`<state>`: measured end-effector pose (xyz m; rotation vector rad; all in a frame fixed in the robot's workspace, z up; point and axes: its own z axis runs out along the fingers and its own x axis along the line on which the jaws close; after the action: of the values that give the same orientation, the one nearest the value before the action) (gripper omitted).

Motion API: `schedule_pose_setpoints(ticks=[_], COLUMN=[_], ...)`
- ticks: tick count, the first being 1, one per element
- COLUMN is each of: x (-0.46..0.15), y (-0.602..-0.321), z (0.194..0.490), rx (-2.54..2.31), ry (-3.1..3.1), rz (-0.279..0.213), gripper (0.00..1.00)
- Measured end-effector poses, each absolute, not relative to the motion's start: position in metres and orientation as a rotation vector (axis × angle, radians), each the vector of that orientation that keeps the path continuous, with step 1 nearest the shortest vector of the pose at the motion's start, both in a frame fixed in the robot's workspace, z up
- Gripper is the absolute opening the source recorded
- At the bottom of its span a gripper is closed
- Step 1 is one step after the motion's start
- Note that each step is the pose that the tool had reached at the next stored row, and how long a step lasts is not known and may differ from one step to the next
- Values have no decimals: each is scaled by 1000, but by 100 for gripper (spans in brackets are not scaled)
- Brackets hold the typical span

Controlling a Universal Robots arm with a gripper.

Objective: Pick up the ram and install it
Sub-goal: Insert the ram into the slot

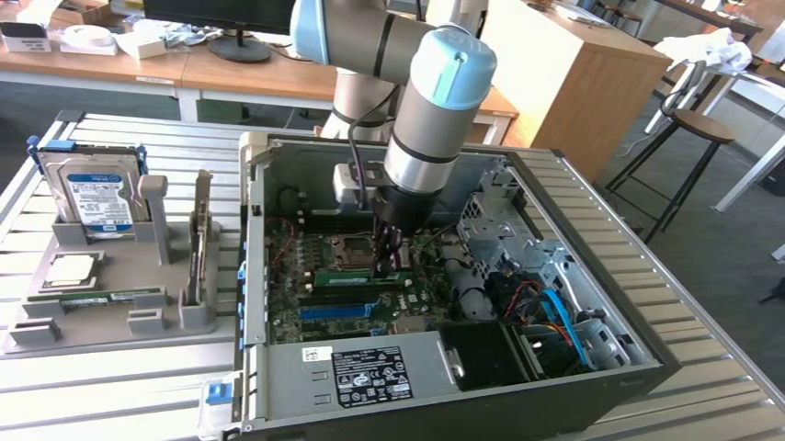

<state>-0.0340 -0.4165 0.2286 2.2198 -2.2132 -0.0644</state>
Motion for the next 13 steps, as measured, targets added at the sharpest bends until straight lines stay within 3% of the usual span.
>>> schedule_pose_setpoints(ticks=[13], x=[-34], y=[-417], z=[227], rx=[2222], ry=[-2210], rz=[-64], gripper=[11])
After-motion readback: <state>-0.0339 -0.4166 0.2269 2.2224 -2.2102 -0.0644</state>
